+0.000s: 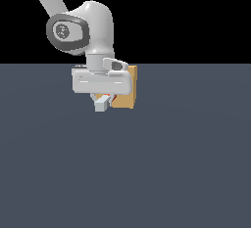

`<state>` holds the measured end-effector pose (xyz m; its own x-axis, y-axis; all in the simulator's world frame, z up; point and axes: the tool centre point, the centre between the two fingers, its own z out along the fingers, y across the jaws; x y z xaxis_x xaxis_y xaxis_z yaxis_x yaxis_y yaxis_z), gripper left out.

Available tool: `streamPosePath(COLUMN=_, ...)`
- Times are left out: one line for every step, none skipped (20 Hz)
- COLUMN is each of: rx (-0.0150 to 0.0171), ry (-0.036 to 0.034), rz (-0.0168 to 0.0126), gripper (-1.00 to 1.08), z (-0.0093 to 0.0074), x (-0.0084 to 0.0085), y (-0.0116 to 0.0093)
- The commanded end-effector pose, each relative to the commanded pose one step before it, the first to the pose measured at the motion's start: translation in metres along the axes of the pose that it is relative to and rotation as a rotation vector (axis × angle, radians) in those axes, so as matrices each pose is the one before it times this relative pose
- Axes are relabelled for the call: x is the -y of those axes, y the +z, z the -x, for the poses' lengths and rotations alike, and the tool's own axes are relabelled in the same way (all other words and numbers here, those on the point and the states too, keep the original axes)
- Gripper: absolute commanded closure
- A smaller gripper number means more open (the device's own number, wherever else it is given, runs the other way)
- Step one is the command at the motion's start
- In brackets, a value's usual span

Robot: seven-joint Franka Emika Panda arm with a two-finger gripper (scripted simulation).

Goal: Insert the peg into the horizontal hole in a box.

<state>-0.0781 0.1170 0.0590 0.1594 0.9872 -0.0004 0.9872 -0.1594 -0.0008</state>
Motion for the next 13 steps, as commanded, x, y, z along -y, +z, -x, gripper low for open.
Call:
streamPosePath(rx=-0.00127, ry=-0.00155, rz=0.00207, gripper=1.08, z=-0.01866, x=0.00025, y=-0.00106)
streamPosePath(rx=0.00000, ry=0.00000, rz=0.00000, gripper=1.08, z=-0.00837, x=0.00009, y=0.00002)
streamPosePath(rx=0.00000, ry=0.00000, rz=0.00000, gripper=1.08, z=-0.00777, x=0.00004, y=0.00002)
streamPosePath(rx=0.00000, ry=0.00000, rz=0.00000, gripper=1.08, z=-0.00707, x=-0.00001, y=0.00002)
streamPosePath(rx=-0.00020, ry=-0.00002, rz=0.00045, gripper=1.08, z=-0.00634, x=-0.00004, y=-0.00026)
streamPosePath(rx=0.00000, ry=0.00000, rz=0.00000, gripper=1.08, z=-0.00559, x=-0.00012, y=0.00002)
streamPosePath(rx=0.00000, ry=0.00000, rz=0.00000, gripper=1.08, z=-0.00483, x=-0.00017, y=0.00001)
streamPosePath(rx=0.00000, ry=0.00000, rz=0.00000, gripper=1.08, z=-0.00405, x=-0.00020, y=0.00001)
streamPosePath(rx=0.00000, ry=0.00000, rz=0.00000, gripper=1.08, z=-0.00324, x=-0.00021, y=0.00001)
streamPosePath(rx=0.00000, ry=0.00000, rz=0.00000, gripper=1.08, z=-0.00244, x=-0.00020, y=0.00001)
streamPosePath(rx=-0.00014, ry=-0.00012, rz=0.00045, gripper=1.08, z=-0.00174, x=-0.00010, y=-0.00026)
streamPosePath(rx=0.00000, ry=0.00000, rz=0.00000, gripper=1.08, z=-0.00099, x=-0.00010, y=0.00000)
streamPosePath(rx=0.00000, ry=0.00000, rz=0.00000, gripper=1.08, z=-0.00033, x=-0.00004, y=0.00000)
